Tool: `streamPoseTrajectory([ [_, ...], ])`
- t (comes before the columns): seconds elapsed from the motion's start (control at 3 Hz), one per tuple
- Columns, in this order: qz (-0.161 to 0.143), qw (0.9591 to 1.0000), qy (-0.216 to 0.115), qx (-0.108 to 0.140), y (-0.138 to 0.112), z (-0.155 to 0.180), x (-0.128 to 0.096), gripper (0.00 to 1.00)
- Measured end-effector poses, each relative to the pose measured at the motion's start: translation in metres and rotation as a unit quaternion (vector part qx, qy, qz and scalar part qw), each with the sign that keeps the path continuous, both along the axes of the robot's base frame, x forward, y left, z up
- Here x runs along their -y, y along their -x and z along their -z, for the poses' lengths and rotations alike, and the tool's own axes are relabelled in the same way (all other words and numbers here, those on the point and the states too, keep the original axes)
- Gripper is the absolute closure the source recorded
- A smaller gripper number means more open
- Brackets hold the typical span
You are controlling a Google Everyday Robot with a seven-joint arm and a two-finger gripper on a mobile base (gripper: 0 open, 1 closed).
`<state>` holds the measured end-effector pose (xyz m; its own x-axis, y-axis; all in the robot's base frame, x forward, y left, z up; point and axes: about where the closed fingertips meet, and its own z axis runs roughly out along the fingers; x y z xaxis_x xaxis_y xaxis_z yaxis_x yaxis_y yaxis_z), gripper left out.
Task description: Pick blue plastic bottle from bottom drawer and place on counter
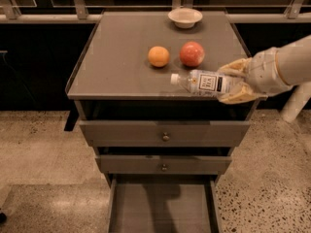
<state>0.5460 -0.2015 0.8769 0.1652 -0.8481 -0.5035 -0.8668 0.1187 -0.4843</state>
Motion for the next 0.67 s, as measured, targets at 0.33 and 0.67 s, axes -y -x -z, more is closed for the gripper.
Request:
streamPoseTrajectory([
  [0.33,-0.008,0.9999,0.006,-0.001,-0.032,-0.024,0.011,1.00],
  [0.67,-0.006,0.9999,-0.012,0.001,-0.061,-0.017,0.027,1.00],
])
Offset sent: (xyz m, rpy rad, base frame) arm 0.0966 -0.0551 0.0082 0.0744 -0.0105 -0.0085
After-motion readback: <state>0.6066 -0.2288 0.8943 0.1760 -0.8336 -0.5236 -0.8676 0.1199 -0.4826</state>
